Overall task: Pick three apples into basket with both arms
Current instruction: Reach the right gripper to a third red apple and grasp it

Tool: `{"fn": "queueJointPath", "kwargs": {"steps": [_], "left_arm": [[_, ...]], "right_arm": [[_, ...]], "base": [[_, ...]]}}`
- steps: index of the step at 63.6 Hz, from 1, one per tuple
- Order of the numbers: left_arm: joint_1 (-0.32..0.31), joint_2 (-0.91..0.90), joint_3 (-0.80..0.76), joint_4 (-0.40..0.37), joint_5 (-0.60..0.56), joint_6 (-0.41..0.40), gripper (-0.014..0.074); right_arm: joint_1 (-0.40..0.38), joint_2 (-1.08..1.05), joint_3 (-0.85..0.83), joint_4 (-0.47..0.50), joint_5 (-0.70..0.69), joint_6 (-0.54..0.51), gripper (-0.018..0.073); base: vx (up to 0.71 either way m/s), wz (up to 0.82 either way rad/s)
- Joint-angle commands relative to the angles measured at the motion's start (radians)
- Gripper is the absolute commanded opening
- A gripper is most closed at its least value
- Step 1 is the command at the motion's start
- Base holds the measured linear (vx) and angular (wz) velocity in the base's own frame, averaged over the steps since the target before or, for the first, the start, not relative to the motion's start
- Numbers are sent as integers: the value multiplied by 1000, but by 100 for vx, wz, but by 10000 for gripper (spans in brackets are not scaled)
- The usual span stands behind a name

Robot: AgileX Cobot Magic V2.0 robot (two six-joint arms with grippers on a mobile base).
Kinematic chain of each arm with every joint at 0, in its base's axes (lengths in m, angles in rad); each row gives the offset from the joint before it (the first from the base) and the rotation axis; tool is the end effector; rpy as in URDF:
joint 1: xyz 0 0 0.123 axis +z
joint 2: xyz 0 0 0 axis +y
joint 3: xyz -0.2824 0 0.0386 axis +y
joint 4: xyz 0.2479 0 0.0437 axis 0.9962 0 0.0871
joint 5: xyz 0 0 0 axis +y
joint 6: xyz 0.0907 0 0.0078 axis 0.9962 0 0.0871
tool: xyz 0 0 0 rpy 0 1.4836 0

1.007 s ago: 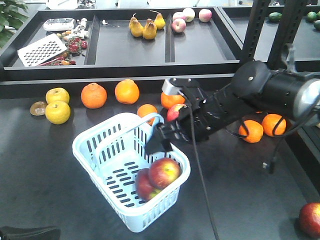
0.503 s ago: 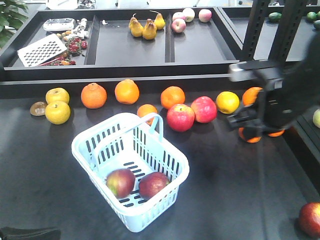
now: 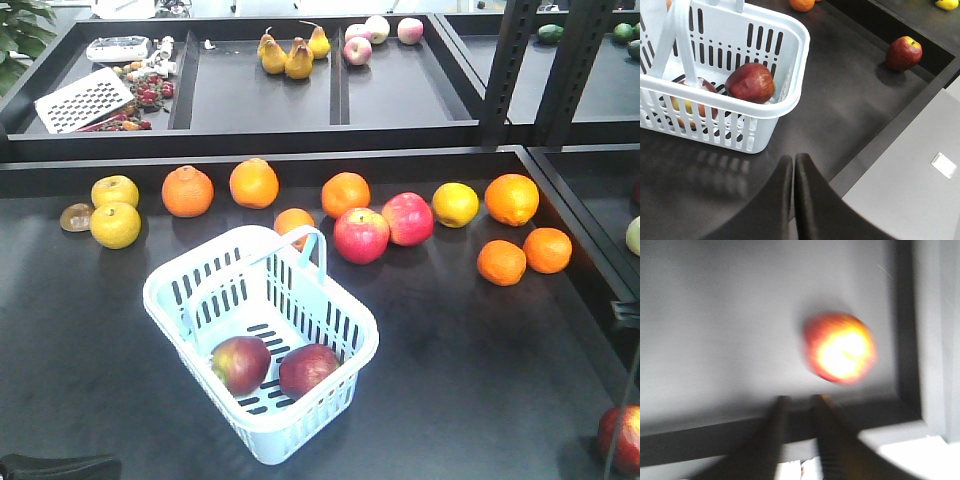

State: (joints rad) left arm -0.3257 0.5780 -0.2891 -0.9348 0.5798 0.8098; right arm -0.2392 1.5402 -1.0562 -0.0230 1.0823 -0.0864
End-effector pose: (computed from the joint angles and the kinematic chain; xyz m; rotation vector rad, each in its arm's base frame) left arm 0.0849 -0.0711 0.2366 0.5753 2.0802 -0.7001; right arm 0.2696 -0.0676 0.2391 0.2181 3.0462 -0.0541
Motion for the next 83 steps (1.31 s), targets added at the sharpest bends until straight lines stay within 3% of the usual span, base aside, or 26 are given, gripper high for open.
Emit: {"fn": "queueJointPath", "kwargs": {"steps": [1,12,72,83], "left_arm": [[-2,2,-27,-36,-24,3,-6],[-2,2,-27,-37,-24,3,-6],[-2,2,-27,-37,-24,3,-6],[-2,2,-27,-37,-24,3,-6]], "right_arm": [[-37,-35,-16,-25,-24,-1,458],[-40,-7,-16,-63,-57,0,732],[-40,427,-16,-112,-220,20,577],[-40,435,-17,-107,-218,22,493]], "base": [[0,0],[0,0],[0,0],[0,0]]}}
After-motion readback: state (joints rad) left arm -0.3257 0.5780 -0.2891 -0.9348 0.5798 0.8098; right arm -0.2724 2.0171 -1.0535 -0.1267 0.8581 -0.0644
